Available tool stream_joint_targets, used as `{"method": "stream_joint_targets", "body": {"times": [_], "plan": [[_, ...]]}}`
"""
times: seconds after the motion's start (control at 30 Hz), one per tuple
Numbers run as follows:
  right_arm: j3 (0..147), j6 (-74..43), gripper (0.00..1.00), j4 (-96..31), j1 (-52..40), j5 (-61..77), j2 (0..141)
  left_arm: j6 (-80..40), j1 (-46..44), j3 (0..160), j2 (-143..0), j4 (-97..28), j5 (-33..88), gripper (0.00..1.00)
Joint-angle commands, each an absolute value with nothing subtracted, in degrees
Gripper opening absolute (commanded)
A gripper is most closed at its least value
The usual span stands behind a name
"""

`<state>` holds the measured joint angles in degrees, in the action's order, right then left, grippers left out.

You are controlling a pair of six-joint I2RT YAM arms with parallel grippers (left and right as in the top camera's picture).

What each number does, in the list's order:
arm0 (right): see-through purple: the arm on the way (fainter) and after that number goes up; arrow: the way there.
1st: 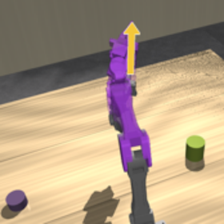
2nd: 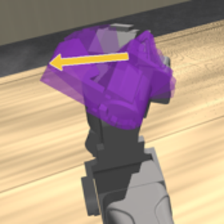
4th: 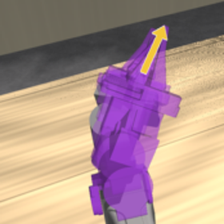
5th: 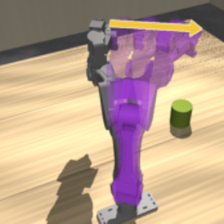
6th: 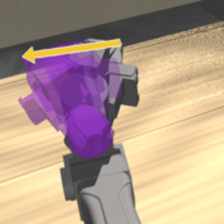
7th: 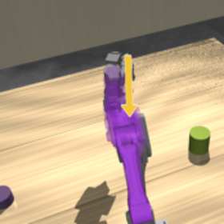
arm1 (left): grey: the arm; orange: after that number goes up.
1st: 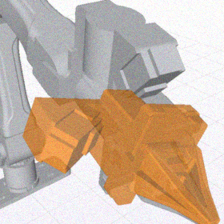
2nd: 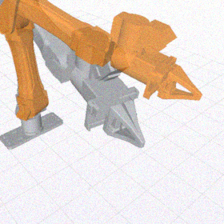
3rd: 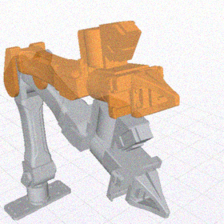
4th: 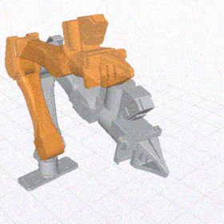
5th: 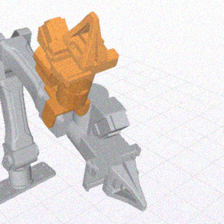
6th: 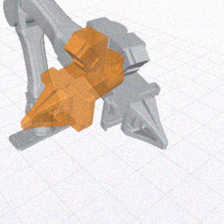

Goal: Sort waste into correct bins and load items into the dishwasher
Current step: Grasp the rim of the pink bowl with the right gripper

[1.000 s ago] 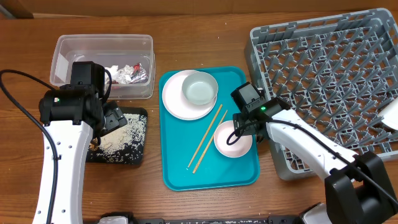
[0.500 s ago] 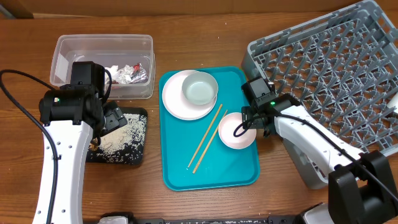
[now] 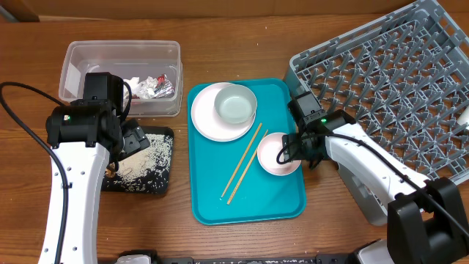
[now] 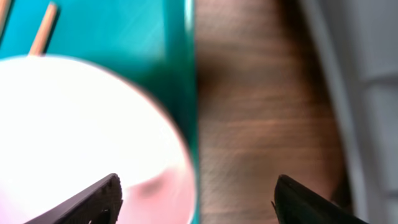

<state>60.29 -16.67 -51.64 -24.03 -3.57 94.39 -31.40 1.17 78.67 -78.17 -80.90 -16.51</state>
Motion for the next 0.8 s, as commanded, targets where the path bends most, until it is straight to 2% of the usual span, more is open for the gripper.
{"method": "stream_joint_targets", "body": {"times": [0.0, 0.07, 0.17, 0.23, 0.37, 0.53, 0.7, 0.77], "plan": [[60.1, -16.5, 0.76, -52.4, -23.9, 2.5, 94.4, -31.7, 1.5, 78.4, -78.0, -80.7, -16.5, 1.00], [60.1, -16.7, 0.69, -53.0, -23.9, 2.7, 94.4, -31.8, 1.5, 78.4, -78.0, -80.7, -16.5, 1.00], [59.9, -17.2, 0.67, -53.2, -23.9, 2.7, 94.4, -31.7, 1.5, 78.4, -78.0, -80.7, -16.5, 1.00], [59.9, -18.2, 0.61, -52.6, -23.9, 2.7, 94.4, -31.8, 1.5, 78.4, -78.0, -80.7, -16.5, 1.00], [59.8, -19.9, 0.56, -52.6, -23.9, 2.7, 94.7, -31.7, 1.5, 78.4, -78.0, -80.7, -16.5, 1.00], [57.4, -21.1, 0.55, -51.0, -23.9, 2.7, 94.7, -31.7, 1.5, 78.4, -78.0, -80.7, -16.5, 1.00], [56.4, -21.3, 0.41, -49.5, -23.9, 2.7, 94.6, -31.7, 1.5, 78.4, -78.0, -80.7, -16.5, 1.00], [56.4, -21.3, 0.39, -49.3, -23.9, 2.7, 94.6, -31.7, 1.5, 78.4, -78.0, -80.7, -16.5, 1.00]]}}
